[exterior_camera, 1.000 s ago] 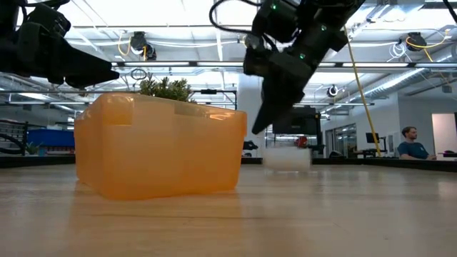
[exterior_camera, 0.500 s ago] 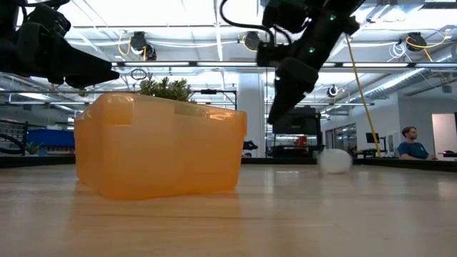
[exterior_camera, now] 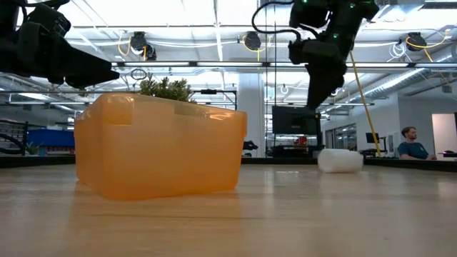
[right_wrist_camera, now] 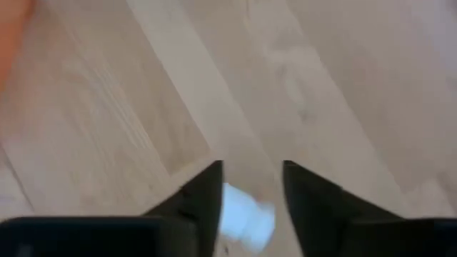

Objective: Pick and place pill bottles into a basket
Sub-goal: Put the white medicine bottle into the orange bin

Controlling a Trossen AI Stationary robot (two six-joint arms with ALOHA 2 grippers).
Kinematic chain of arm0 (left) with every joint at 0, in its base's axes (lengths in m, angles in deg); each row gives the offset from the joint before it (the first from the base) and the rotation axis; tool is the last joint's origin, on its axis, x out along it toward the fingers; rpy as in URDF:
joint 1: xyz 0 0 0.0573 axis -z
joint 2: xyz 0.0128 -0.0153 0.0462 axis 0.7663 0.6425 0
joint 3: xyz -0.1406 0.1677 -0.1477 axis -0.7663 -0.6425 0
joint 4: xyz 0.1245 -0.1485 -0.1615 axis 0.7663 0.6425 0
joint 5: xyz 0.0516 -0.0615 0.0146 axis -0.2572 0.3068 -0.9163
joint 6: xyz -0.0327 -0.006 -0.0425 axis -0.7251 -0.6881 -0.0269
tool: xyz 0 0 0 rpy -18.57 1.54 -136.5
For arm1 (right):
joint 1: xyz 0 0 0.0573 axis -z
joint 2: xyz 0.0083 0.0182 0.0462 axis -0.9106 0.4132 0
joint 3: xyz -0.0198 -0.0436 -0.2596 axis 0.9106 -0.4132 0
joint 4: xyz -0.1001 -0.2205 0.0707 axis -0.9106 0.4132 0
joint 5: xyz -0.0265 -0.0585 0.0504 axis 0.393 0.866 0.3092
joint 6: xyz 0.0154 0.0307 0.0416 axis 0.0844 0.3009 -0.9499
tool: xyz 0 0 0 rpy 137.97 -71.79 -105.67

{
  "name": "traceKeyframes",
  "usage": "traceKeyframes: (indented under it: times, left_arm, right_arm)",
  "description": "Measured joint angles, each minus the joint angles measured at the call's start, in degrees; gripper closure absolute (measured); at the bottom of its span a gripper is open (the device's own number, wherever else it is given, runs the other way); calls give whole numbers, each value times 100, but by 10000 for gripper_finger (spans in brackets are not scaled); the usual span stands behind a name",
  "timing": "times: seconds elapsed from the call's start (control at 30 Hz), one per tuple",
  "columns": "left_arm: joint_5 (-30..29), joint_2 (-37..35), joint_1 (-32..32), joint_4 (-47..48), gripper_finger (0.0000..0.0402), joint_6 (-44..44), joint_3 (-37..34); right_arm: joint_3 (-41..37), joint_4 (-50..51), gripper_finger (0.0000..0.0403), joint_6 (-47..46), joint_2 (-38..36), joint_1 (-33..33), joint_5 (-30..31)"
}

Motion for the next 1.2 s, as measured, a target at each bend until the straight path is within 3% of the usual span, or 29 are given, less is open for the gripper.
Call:
traceKeyframes:
  times: [0.23, 0.4, 0.73, 1.2]
  left_arm:
    - [0, 0, 0, 1, 86, 0, 0]
    - [0, 0, 0, 0, 78, 0, 0]
    - [0, 0, 1, 2, 83, 0, 0]
    - [0, 0, 1, 3, 78, 0, 0]
  right_arm:
    - [-143, 280, 134, -198, 252, 73, 169]
    - [-555, 202, 88, -449, 266, 48, 123]
    - [-1104, -157, 95, -841, 268, 8, -347]
    - [-1106, -237, 93, -896, 268, -144, -351]
